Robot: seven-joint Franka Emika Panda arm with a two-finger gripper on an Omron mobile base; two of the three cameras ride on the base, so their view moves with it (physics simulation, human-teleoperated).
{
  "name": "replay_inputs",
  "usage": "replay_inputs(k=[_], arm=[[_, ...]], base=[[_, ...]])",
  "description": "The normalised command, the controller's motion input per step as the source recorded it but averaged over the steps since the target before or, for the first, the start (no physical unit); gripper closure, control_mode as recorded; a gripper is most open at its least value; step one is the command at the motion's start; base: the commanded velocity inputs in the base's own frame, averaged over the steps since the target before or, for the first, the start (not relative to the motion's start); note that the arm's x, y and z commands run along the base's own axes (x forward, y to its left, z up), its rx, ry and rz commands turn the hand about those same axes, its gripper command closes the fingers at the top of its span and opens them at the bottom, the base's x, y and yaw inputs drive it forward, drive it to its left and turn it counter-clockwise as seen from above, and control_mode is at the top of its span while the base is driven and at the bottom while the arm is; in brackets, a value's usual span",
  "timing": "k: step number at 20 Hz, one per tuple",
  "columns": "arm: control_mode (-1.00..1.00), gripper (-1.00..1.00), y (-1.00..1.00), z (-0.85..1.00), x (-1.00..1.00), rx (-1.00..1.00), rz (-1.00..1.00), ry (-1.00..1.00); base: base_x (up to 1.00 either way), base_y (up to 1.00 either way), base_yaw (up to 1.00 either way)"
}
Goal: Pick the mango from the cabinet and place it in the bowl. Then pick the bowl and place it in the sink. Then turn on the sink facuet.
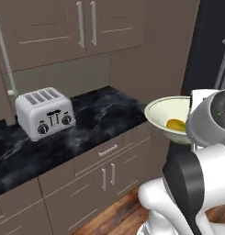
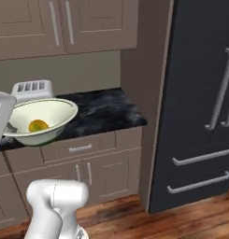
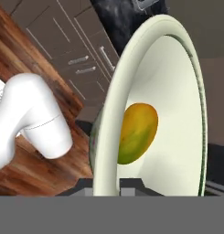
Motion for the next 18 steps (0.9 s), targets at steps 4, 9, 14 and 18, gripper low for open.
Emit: replay_inputs(k=[4,9,14,18], arm=[[1.0,1.0,0.0,0.0,0.0,0.0,0.0,0.0],[1.0,1.0,0.0,0.0,0.0,0.0,0.0,0.0],[1.0,1.0,0.0,0.0,0.0,0.0,0.0,0.0],[1.0,1.0,0.0,0.0,0.0,0.0,0.0,0.0]], base=[[0.0,-0.28,-0.8],[-0.02,-0.15,-0.83],[-0.06,-0.12,-0.82],[-0.08,-0.18,-0.8]])
